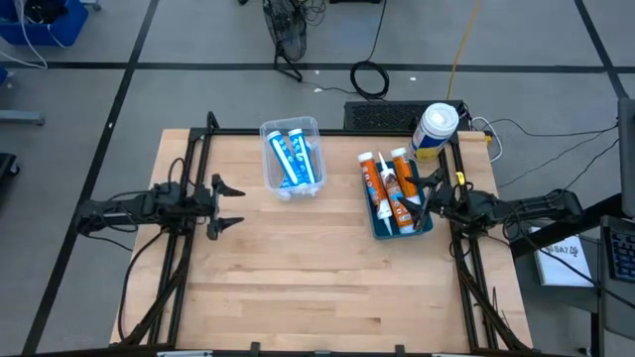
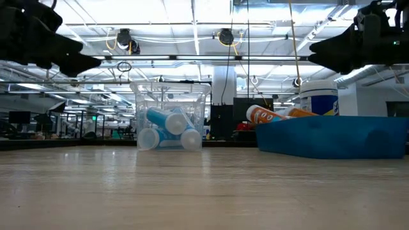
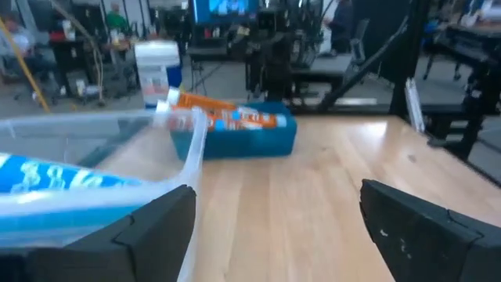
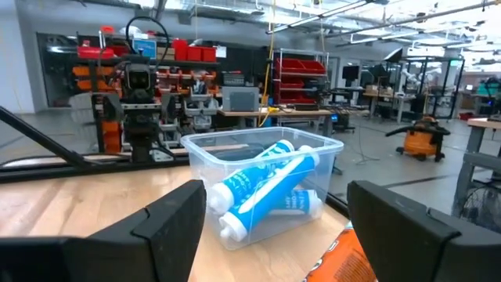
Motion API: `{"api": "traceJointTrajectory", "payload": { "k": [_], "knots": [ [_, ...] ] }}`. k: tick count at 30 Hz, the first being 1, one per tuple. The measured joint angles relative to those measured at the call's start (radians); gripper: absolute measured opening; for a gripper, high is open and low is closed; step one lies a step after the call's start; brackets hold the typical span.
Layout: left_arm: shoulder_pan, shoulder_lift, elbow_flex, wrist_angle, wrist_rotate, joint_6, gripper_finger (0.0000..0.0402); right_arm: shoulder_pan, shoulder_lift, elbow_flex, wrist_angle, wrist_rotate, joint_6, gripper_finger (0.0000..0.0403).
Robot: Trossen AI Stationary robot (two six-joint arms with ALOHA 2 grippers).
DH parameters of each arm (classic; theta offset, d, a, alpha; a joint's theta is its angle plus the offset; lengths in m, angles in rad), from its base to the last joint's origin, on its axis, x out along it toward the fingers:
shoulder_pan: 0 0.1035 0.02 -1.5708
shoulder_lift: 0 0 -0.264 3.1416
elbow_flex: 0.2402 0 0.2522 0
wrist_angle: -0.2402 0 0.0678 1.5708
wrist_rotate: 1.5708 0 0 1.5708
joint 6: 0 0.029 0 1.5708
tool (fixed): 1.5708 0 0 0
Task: Pick & place silicon tubes, Sealant and Lysol wipes
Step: Return to Home Position
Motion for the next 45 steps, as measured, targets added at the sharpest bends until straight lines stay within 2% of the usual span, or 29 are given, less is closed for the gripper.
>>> {"api": "traceJointTrajectory", "payload": {
  "k": [6, 9, 45],
  "knots": [
    [0.0, 0.006, -0.069, 0.131, 0.01, 0.0, 0.036, 0.0, 0.0, -0.001, 0.005, 0.0, 0.047, 0.0287],
    [0.0, 0.021, -0.089, 0.188, 0.05, 0.015, 0.0357, 0.0, 0.001, -0.002, 0.004, -0.001, 0.045, 0.0287],
    [0.0, 0.029, -0.089, 0.195, 0.063, 0.006, 0.0368, -0.001, 0.002, -0.003, -0.001, -0.001, 0.046, 0.0287]
  ]
}}
